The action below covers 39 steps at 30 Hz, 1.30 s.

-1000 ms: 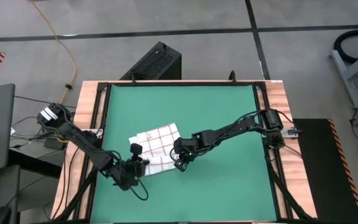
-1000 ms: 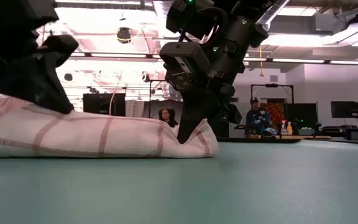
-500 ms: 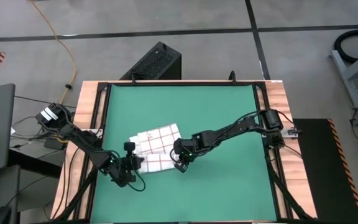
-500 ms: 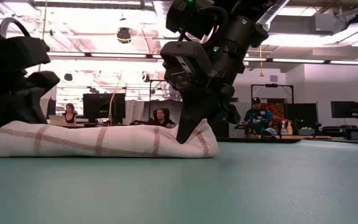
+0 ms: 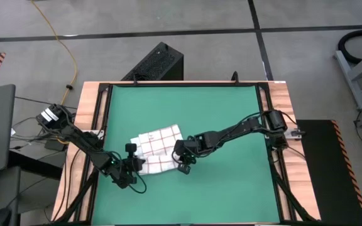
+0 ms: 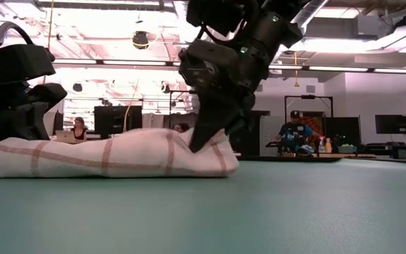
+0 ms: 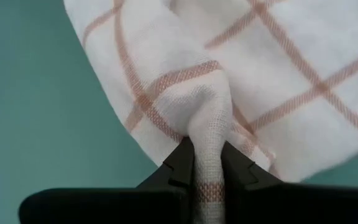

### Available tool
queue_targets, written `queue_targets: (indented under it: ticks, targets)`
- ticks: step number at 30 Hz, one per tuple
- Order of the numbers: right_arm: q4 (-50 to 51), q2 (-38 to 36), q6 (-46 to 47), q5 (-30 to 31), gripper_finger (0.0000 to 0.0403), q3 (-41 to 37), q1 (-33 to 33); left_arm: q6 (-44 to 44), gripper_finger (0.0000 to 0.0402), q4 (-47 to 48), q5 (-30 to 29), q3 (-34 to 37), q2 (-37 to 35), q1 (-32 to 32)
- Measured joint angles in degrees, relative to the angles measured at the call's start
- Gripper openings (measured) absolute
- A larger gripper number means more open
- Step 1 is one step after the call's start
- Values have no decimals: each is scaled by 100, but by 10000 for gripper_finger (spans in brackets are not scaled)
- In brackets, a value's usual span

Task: Roll towel
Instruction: Roll the white towel

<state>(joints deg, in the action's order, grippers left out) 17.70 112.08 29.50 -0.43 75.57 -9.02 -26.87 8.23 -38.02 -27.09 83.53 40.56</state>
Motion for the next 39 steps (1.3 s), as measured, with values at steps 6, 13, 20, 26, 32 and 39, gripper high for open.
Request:
queue_targets:
  ticks: [6,13,20,26,32,39]
  targets:
    - [611,-3,-172,46,63,9,-90,4,0,2,59,0,0,0]
    - [759,-7,-600,299,131,11,-194,4,0,-20,129,125,2,0]
    - [738,-7,-792,341,212,13,-184,4,0,-73,138,184,0,2]
    - [965,-7,-1583,344,233,342,-185,155,0,-96,157,186,0,2]
    - [1593,-9,-2688,345,235,1013,-162,261,0,-26,258,183,0,0]
    - [2719,-28,-3841,298,235,1641,-489,264,0,191,533,176,-9,0]
